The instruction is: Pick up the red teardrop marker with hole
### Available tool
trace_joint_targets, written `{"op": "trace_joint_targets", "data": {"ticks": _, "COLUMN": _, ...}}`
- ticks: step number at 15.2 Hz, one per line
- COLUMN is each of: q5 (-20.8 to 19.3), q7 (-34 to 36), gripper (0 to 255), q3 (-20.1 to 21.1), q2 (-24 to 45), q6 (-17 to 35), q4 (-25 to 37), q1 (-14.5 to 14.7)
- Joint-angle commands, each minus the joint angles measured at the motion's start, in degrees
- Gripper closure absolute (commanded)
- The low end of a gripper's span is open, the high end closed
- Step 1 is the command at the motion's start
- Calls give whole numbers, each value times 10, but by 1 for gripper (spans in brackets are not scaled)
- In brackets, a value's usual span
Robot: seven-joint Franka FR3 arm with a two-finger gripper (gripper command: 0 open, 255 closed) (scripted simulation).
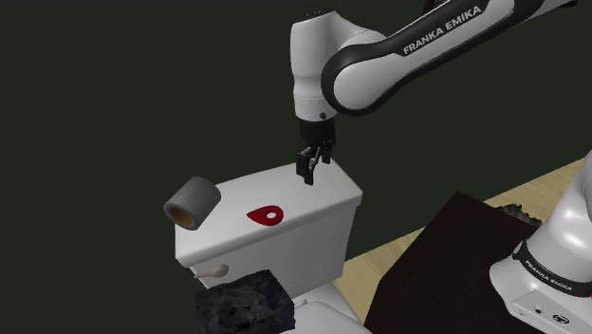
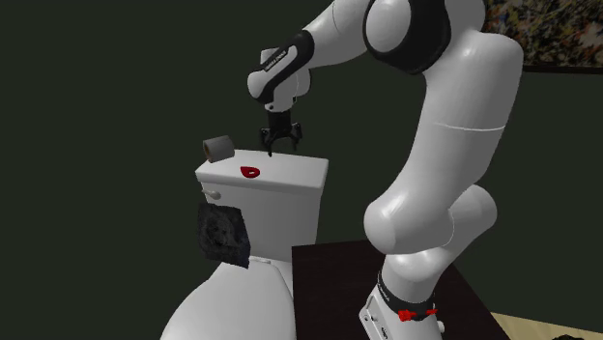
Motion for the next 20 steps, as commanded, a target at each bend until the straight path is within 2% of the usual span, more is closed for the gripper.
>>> {"op": "trace_joint_targets", "data": {"ticks": 1, "q5": -15, "q7": 20, "gripper": 0, "q3": 8, "q2": 42, "q6": 9, "q4": 34, "q1": 10}}
{"op": "trace_joint_targets", "data": {"ticks": 12, "q5": -97, "q7": 97, "gripper": 0, "q3": 10, "q2": 263, "q6": 14, "q4": 248, "q1": 88}}
{"op": "trace_joint_targets", "data": {"ticks": 20, "q5": -110, "q7": 105, "gripper": 0, "q3": 2, "q2": 292, "q6": 58, "q4": 232, "q1": 92}}
